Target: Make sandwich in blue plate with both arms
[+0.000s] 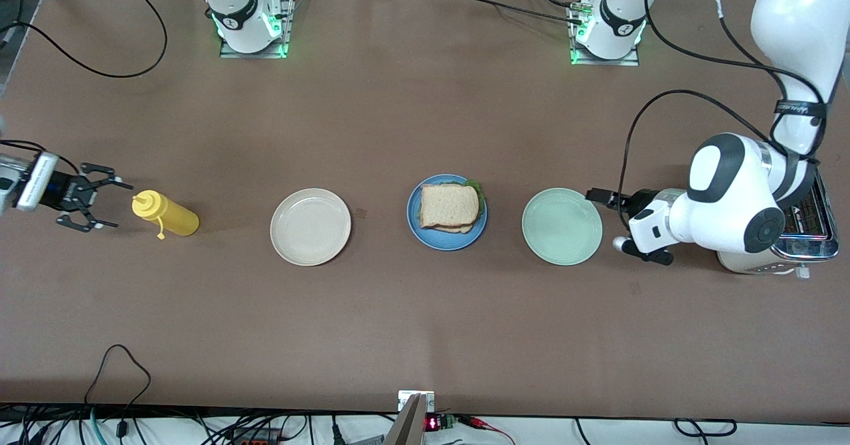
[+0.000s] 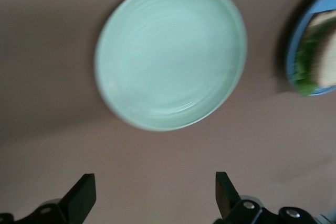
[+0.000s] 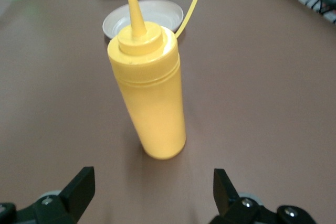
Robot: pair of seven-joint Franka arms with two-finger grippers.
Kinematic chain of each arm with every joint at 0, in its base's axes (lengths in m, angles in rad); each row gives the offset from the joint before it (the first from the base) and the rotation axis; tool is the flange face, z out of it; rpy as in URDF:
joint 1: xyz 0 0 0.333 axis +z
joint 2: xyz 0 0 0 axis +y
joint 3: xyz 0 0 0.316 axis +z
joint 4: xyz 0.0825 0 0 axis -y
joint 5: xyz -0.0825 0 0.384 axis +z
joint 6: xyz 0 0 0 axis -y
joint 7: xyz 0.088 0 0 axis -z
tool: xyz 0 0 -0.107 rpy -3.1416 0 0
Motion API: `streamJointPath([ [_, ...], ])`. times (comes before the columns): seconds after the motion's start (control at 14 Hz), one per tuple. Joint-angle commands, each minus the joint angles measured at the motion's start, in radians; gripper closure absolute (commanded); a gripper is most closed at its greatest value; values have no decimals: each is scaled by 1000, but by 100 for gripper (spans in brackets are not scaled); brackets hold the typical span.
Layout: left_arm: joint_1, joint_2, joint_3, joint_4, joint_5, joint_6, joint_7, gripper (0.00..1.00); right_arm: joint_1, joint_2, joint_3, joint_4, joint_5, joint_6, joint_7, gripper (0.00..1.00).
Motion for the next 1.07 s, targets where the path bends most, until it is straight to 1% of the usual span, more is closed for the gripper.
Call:
streamJointPath([
  [0.0, -5, -147, 6, -9, 114, -117, -78, 0, 31, -152, 17, -2, -191, 6, 262, 0],
  [0.14, 17, -224, 6, 32, 115, -179, -78, 0, 114, -229, 17, 0, -265, 6, 511, 0],
  [0.29, 42, -262, 6, 115, 115, -245, -66, 0, 213, -282, 12, 0, -332, 9, 773, 0],
  [0.43, 50, -279, 4, 216, 115, -315, -63, 0, 305, -324, 11, 1, -377, 9, 1118, 0],
  [0.5, 50, -298, 7, 244, 114, -331, -58, 0, 353, -341, 11, 1, -400, 11, 1287, 0],
  [0.57, 39, -349, 21, 237, 111, -326, -64, 0, 403, -358, 11, 1, -434, 11, 1471, 0],
  [0.64, -44, -368, 96, 233, 105, -314, -60, 0, 459, -375, 11, 3, -489, 7, 1667, 0],
  [0.72, -155, -400, 248, 227, 96, -287, -58, 0, 491, -387, 11, 10, -541, 3, 1783, 0],
  [0.79, -239, -429, 352, 194, 67, -250, -58, 0, 516, -401, 8, 12, -569, -3, 1875, 0],
  [0.86, -292, -472, 426, 148, 39, -201, -56, 0, 539, -413, 5, 13, -590, -12, 1961, 0],
  [0.93, -347, -524, 482, 66, 37, -131, -41, 0, 574, -418, -8, 41, -641, -40, 2048, 0],
  [1.0, -367, -566, 515, 2, 36, -72, 4, 0, 617, -418, -41, 90, -685, -78, 2095, 0],
])
